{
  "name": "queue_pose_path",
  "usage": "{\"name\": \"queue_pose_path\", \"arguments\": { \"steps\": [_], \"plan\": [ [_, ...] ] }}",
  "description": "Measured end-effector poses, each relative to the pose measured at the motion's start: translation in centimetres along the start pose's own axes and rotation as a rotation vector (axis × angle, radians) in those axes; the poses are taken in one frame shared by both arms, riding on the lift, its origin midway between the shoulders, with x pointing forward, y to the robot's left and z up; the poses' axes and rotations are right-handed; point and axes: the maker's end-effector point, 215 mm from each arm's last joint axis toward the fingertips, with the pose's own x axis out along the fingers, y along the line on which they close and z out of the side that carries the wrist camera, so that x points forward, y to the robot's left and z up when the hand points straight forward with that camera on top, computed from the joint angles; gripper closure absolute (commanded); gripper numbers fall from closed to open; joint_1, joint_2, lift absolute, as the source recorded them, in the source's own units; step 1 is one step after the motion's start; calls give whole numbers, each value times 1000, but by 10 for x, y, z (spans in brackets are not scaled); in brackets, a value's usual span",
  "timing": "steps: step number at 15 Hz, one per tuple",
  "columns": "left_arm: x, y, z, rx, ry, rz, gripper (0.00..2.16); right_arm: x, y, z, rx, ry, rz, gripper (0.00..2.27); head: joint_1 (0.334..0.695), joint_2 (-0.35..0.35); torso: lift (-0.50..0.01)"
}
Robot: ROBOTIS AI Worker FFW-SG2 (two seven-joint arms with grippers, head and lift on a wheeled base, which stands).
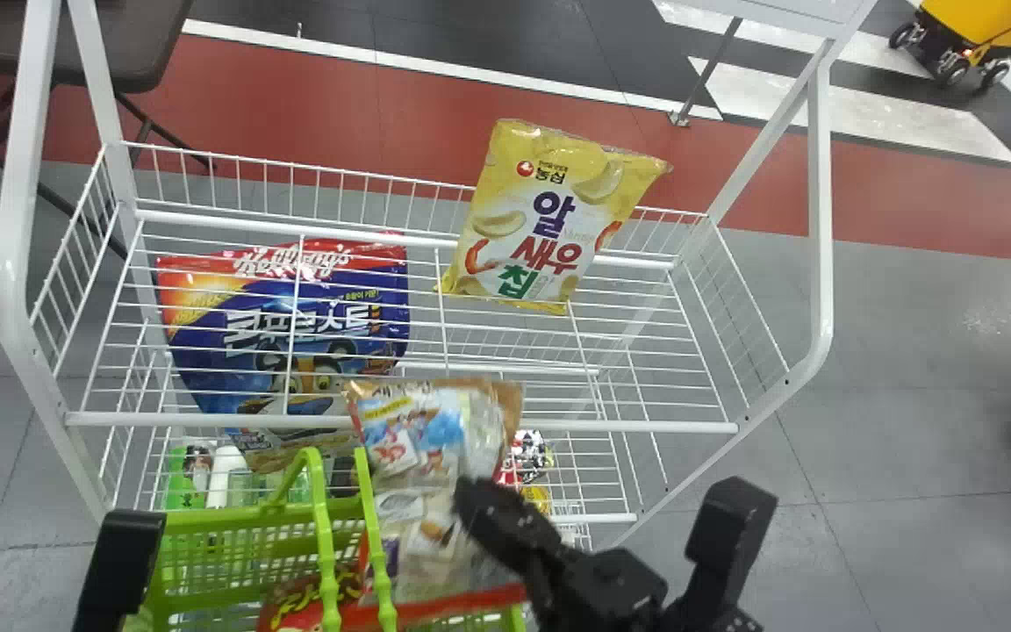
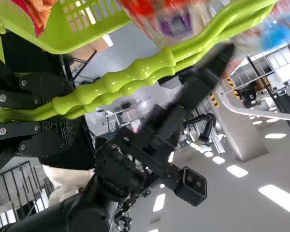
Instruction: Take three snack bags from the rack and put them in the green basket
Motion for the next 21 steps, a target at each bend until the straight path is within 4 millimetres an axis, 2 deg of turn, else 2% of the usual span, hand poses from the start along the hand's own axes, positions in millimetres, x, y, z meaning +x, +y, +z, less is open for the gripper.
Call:
{"name": "queue_pose_path", "arguments": {
  "steps": [5, 7, 9, 10, 12, 14, 16, 19, 21],
  "plan": [
    [2, 1, 1, 3, 4, 1, 1845, -23, 16, -68, 82, 245, 22, 2078, 695, -350, -14],
    [2, 1, 1, 4, 5, -1, 1845, -31, 15, -91, 102, 321, 14, 2078, 695, -350, -14],
    [1, 1, 1, 4, 4, 1, 1845, -46, 5, -113, 114, 398, -15, 2064, 695, -350, -14],
    [1, 1, 1, 4, 4, 2, 1845, -52, -1, -121, 118, 426, -32, 1868, 695, -350, -14],
    [2, 1, 2, 6, 5, 1, 1845, -62, -7, -130, 136, 469, -48, 16, 695, -350, -14],
    [3, 0, 2, 10, 7, -1, 1845, -63, -12, -121, 127, 450, -60, -1, 695, -350, -14],
    [3, 0, 2, 9, 7, 0, 1845, -55, -19, -93, 86, 369, -66, 49, 695, -350, -14],
    [3, 0, 0, 5, 6, 2, 1845, -37, -27, -27, -27, 155, -80, 60, 695, -350, -14],
    [4, -1, -1, 4, 6, 1, 1845, -30, -29, 32, -145, -45, -105, 60, 695, -350, -14]
  ]
}}
